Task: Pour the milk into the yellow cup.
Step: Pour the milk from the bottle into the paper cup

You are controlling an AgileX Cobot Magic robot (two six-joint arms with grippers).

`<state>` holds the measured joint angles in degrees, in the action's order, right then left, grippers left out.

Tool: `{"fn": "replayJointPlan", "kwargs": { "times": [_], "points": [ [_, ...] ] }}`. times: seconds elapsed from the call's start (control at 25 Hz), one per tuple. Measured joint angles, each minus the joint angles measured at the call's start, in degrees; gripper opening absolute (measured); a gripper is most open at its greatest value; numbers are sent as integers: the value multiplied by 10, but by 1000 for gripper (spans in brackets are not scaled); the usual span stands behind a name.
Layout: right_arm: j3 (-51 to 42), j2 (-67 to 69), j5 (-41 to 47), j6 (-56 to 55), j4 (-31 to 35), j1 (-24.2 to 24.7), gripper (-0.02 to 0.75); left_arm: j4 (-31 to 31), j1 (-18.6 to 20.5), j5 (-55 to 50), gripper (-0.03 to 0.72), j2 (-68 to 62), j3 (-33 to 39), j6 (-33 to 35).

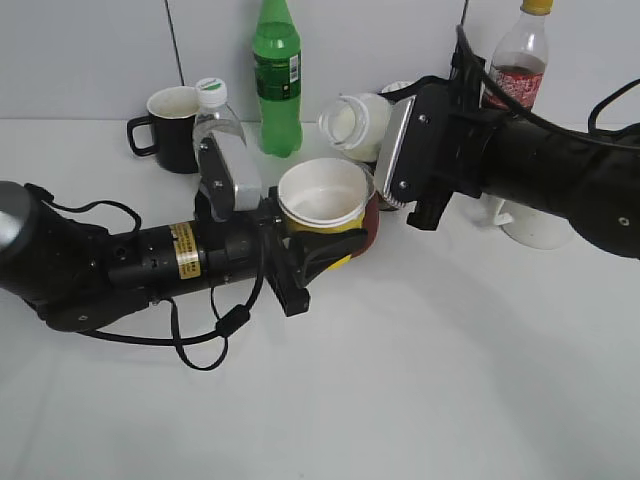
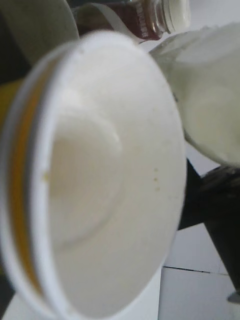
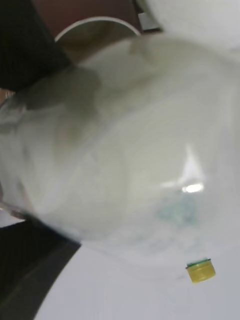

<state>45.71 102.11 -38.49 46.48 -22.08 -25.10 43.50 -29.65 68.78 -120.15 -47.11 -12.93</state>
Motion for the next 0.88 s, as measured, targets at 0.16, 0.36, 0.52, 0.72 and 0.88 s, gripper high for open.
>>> {"fn": "replayJointPlan", "kwargs": {
  "times": [0.16, 0.36, 0.52, 0.72, 0.88],
  "points": [
    [0, 0, -10, 23, 1, 0, 487, 0, 0, 0, 342, 0, 7, 0],
    [0, 0, -12, 64, 2, 0, 487, 0, 0, -6, 342, 0, 9, 0],
    [0, 0, -13, 95, 5, 0, 487, -1, 0, -8, 342, 0, 9, 0],
    [0, 0, -23, 117, 9, 0, 487, -1, 0, -15, 341, 0, 9, -1],
    [0, 0, -25, 137, 9, 0, 487, -1, 0, -25, 341, 0, 9, -1]
  ]
}}
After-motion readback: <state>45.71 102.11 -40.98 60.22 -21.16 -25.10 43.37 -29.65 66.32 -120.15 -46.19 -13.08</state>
